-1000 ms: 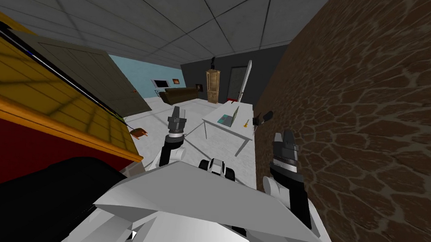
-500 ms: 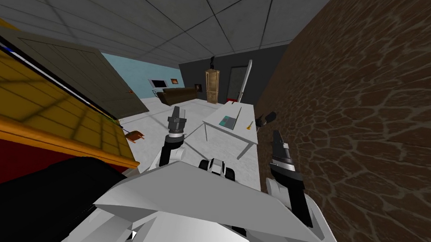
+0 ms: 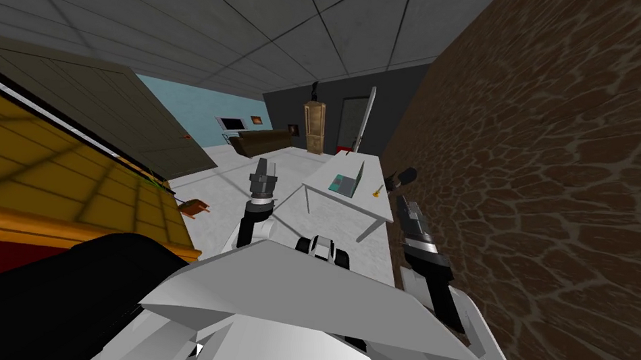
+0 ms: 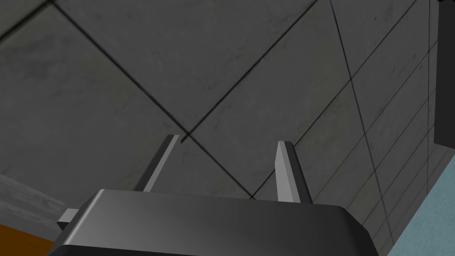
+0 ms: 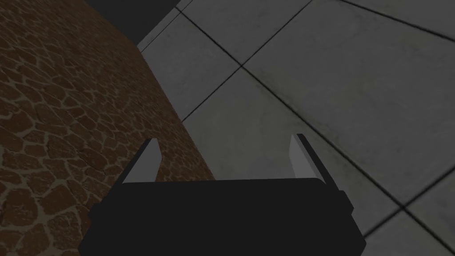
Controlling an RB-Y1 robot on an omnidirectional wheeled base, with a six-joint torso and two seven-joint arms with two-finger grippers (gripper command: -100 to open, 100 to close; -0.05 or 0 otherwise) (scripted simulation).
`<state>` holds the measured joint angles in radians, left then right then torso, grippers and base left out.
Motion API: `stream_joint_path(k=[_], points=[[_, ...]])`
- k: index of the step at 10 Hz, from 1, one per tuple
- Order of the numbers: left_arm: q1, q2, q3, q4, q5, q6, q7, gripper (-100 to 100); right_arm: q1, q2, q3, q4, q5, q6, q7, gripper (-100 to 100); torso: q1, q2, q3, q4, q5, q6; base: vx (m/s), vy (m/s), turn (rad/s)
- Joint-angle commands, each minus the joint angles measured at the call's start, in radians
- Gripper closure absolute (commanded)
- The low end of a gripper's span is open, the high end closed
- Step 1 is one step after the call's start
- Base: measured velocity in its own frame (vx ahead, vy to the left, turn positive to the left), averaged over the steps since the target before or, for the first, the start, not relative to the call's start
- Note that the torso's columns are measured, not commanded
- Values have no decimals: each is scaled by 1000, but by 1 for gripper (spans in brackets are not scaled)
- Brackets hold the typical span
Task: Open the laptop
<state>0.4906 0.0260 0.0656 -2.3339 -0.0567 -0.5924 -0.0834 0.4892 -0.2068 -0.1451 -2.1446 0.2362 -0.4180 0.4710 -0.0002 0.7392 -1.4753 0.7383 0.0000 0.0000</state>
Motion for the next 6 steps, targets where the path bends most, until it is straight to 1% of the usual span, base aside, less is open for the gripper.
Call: stream_joint_path(k=[1,6], points=[[0,0,0,0,0,0,0,0,-4,-10,-14,17,67,24,66,-100,0,0,0,0,0,0,93,105,-33],[0,0,0,0,0,0,0,0,-12,-44,-42,56,187,60,179,-100,1,0,0,0,0,0,102,98,-35]])
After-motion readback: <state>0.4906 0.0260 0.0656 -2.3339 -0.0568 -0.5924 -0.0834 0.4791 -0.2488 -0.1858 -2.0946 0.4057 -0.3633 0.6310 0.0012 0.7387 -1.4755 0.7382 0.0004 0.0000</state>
